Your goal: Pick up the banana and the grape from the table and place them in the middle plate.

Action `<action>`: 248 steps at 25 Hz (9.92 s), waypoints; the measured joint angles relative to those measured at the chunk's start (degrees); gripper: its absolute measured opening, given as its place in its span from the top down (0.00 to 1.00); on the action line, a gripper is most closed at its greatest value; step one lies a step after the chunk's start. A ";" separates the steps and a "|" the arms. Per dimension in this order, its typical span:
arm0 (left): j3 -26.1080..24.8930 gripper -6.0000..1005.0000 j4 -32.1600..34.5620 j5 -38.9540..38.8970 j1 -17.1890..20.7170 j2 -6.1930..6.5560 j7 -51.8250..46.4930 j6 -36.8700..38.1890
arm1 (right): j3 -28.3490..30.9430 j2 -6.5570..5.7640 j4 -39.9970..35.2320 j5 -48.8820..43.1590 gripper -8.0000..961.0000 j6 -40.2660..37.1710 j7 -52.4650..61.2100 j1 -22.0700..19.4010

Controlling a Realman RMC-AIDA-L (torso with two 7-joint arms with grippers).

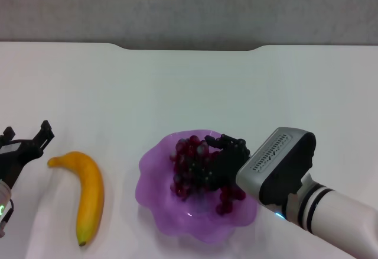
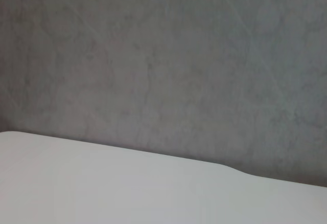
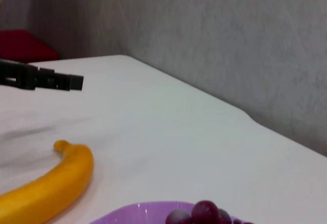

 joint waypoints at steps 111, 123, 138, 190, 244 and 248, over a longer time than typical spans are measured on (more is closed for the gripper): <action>-26.34 0.15 -54.03 29.41 -7.68 0.09 7.95 -115.29 | 1.44 0.18 -29.32 20.70 0.09 -31.98 4.42 -3.57; -27.82 0.16 -47.60 29.15 -9.20 0.41 9.22 -111.32 | 1.44 0.18 -29.29 20.70 0.09 -31.97 4.42 -3.58; -29.73 0.17 -44.45 25.39 -10.45 0.26 13.07 -111.09 | 1.35 0.18 -29.29 20.70 0.09 -31.97 4.30 -3.58; -34.94 0.49 -46.73 -40.15 4.26 0.11 49.28 -101.18 | 1.36 0.18 -30.00 20.70 0.09 -31.97 4.24 -3.29; -43.08 0.10 -37.55 -80.00 12.74 -0.38 132.03 -94.80 | 1.36 0.27 -29.80 20.70 0.09 -32.25 2.75 -3.29; -38.48 0.10 -27.16 -101.88 12.65 -0.35 156.76 -96.11 | 1.34 0.27 -29.52 20.70 0.09 -32.61 2.75 -3.33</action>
